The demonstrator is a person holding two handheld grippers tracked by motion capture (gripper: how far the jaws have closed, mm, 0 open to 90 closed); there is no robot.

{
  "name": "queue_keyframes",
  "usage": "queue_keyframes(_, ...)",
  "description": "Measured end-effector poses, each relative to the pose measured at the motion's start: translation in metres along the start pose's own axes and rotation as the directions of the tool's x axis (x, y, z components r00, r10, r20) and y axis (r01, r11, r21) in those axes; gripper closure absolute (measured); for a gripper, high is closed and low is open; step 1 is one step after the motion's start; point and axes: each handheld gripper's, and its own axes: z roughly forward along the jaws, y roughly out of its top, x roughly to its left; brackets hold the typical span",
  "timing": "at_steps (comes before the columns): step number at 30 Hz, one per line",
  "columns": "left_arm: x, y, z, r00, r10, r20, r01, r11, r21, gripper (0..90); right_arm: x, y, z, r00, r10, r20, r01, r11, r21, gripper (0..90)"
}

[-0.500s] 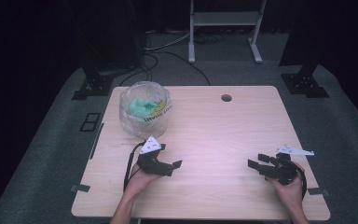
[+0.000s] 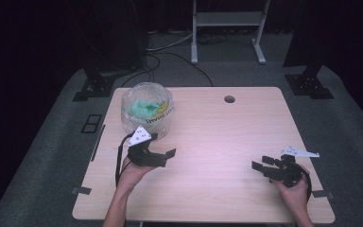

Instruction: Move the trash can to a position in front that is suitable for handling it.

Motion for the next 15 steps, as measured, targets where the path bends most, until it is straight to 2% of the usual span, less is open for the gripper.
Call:
queue_keyframes(6,0.014,0.02,-0.013,0.9986,-0.006,-0.052,0.005,0.9993,-0.037,2.5,0.001,0.0,0.0,1.0,-0.004,0.001,0.004,1.0,0.004,31.3)
queue_keyframes(15,0.041,0.047,-0.025,0.99,-0.032,-0.138,0.023,0.9977,-0.063,2.3,0.002,-0.001,0.0,1.0,-0.008,0.003,0.008,1.0,0.006,31.3)
